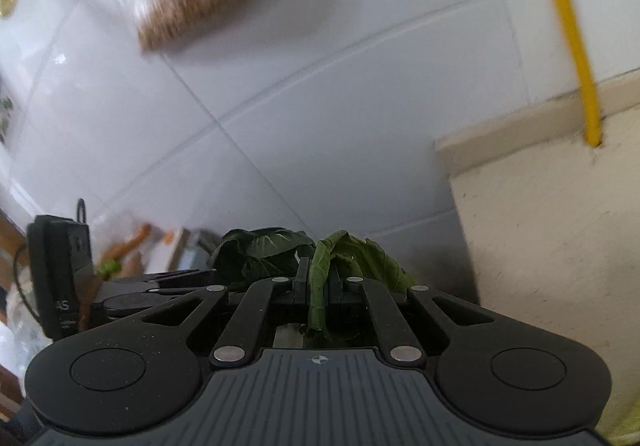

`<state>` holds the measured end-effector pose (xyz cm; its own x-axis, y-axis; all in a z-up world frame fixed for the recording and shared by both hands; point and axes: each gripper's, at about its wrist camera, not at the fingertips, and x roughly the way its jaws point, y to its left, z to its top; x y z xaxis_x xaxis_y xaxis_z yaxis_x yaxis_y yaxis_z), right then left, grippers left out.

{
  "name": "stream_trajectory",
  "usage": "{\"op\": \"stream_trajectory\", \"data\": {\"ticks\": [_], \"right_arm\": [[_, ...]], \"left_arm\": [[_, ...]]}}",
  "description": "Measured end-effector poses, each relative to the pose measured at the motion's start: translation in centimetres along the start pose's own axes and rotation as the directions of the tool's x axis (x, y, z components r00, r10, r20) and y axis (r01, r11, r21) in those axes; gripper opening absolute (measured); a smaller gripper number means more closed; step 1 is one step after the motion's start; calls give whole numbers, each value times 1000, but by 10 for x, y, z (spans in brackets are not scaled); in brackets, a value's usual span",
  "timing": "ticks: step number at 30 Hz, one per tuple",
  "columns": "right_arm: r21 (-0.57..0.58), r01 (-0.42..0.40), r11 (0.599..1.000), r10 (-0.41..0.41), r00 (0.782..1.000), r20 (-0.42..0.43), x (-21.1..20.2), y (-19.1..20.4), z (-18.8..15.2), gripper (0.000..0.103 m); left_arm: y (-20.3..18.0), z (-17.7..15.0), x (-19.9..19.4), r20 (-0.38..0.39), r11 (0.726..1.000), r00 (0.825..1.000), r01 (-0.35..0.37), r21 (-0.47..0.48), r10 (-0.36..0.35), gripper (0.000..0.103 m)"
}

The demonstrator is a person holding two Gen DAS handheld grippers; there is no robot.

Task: Collect trash
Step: 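Carry both held leaves down over the black bin, then open both grippers over the bin, dropping the leaves inside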

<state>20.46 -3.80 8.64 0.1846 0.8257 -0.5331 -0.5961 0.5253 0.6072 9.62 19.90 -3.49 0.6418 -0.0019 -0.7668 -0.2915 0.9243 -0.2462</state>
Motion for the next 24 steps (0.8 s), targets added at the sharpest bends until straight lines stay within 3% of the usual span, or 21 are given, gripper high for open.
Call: {"op": "stream_trajectory", "data": {"ticks": [10,13,19,24], "right_arm": [[39,64,997,-59,992,-114,64,-13,-13,23],[69,65,996,-55,988,-145,82,-23,-18,33],[105,83,991,-63,982,-177,96,-31,-26,35],[115,83,990,-67,988,-138,67,-28,-27,40]], "left_arm": [[12,-17,47,-115,996,989,-88,25,90,47],[19,-17,51,-122,995,987,-104,10,104,47],[26,-18,38,-95,995,991,-98,-16,96,47],[12,-12,22,-60,999,998,-32,4,33,47]]}}
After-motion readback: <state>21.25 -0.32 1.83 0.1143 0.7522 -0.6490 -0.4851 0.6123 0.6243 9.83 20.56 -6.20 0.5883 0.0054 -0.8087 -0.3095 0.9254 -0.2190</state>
